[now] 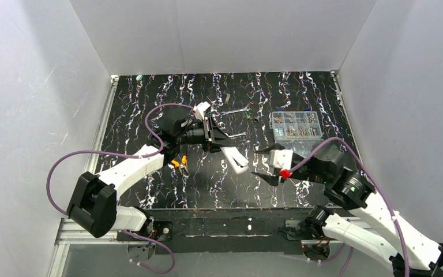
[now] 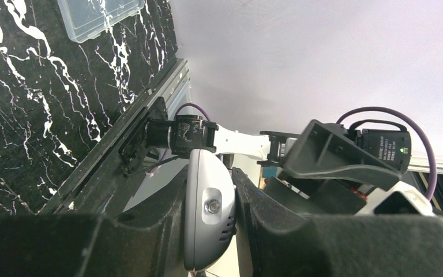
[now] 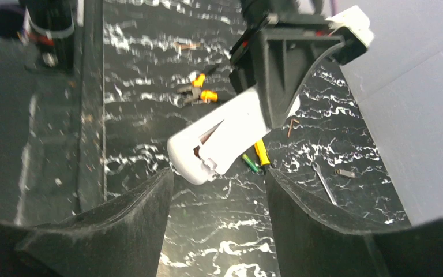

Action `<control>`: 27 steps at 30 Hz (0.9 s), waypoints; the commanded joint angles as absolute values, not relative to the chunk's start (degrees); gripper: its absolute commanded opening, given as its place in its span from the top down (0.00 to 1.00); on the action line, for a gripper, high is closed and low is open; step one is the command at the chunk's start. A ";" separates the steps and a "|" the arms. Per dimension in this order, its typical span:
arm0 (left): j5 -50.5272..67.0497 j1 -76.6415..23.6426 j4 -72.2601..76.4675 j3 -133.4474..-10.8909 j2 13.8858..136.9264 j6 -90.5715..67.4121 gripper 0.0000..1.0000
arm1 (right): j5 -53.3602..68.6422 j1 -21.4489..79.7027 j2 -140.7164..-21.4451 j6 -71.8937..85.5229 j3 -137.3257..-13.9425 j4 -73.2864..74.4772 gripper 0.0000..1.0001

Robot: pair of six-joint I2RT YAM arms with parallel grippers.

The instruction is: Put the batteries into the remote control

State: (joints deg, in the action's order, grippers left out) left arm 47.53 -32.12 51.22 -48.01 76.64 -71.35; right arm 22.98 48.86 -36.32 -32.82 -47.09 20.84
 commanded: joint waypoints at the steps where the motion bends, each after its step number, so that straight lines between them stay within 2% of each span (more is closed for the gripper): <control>1: 49.11 -32.43 51.70 -49.57 75.37 -69.45 1.00 | 23.42 48.78 -30.95 -12.80 -46.42 11.72 0.32; 5: 48.70 -32.43 52.65 -49.43 75.74 -69.68 1.00 | 9.32 48.78 -27.06 8.19 -43.42 1.25 0.29; 7: 48.65 -32.43 52.84 -49.33 75.68 -69.78 1.00 | 6.09 48.78 -27.55 11.78 -44.95 1.69 0.30; 10: 48.65 -32.43 52.74 -49.24 75.65 -69.70 1.00 | 3.07 48.78 -32.77 14.53 -52.51 10.81 0.32; 14: 49.11 -32.43 52.56 -49.47 75.63 -69.71 1.00 | 2.73 48.78 -45.41 16.31 -67.17 28.94 0.43; 16: 49.31 -32.43 52.32 -49.48 75.51 -69.63 1.00 | 1.31 48.78 -51.04 17.06 -72.65 36.03 0.44; 19: 49.10 -32.43 51.87 -49.54 75.43 -69.34 1.00 | 2.42 48.87 -55.58 16.71 -76.10 40.17 0.42; 27: 49.32 -32.43 52.03 -50.17 76.06 -69.43 1.00 | 4.87 49.45 -60.45 16.45 -76.21 43.54 0.31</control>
State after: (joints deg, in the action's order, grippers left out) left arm 46.94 -32.12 50.24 -48.01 76.64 -70.06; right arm 3.92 48.88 -60.36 15.77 -74.50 40.49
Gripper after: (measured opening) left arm 0.256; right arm 0.674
